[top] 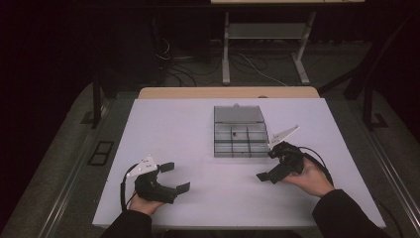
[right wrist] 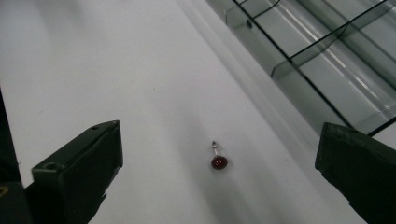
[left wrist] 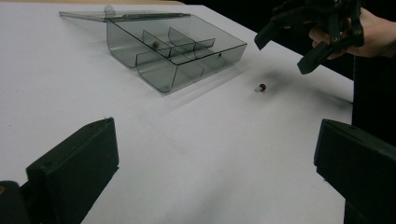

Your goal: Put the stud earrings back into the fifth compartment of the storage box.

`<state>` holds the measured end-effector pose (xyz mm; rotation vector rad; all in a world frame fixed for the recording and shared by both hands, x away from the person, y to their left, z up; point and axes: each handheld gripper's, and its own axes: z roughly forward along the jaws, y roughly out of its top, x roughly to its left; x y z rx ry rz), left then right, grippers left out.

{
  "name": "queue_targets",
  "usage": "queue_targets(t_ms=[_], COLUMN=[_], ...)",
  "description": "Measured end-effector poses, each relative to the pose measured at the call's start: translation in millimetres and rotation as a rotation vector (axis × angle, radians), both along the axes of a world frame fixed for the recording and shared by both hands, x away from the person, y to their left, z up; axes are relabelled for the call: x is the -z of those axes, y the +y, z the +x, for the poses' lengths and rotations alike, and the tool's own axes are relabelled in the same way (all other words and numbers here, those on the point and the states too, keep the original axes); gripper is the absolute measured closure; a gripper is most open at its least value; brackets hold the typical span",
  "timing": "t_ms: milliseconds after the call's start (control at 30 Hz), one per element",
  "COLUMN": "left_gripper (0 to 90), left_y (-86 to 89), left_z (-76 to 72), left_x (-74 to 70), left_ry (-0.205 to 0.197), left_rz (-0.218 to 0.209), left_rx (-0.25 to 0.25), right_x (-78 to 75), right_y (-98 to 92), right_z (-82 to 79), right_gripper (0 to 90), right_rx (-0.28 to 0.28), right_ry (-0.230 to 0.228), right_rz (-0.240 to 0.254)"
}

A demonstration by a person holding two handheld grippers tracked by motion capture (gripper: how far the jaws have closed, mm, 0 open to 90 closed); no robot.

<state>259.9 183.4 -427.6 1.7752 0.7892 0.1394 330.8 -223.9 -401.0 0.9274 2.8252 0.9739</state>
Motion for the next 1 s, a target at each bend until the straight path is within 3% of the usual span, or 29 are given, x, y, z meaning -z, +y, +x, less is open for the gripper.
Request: queue_targets(t_ms=[233, 367, 433, 567, 1000], left_gripper=[0.0, 0.0, 0.0, 0.0, 0.0], left_y=[-0.1, -0.1, 0.0, -0.7, -0.5], left_z=[-0.2, -0.1, -0.1, -0.3, -0.4], left_x=[0.0, 0.0, 0.0, 0.1, 0.0], left_ry=[-0.001, -0.001, -0.002, -0.001, -0.005], left_rz=[0.001, 0.001, 0.001, 0.001, 0.003], left_rx=[0.001, -0.001, 0.000, 0.003, 0.003], right_x=[9.1, 13.4, 15.4, 20.5, 27.7], right_y=[5.6, 8.9, 10.4, 14.1, 17.8], right_z=[-1.9, -3.6, -4.4, -5.5, -5.6], right_gripper=[0.4, 7.4, 19.3, 26.7, 60.5], right_rx=[-0.018, -0.036, -0.056, -0.078, -0.088], right_ry=[0.012, 0.015, 0.014, 0.021, -0.043], right_rz=[-0.033, -0.076, -0.088, -0.108, -0.192])
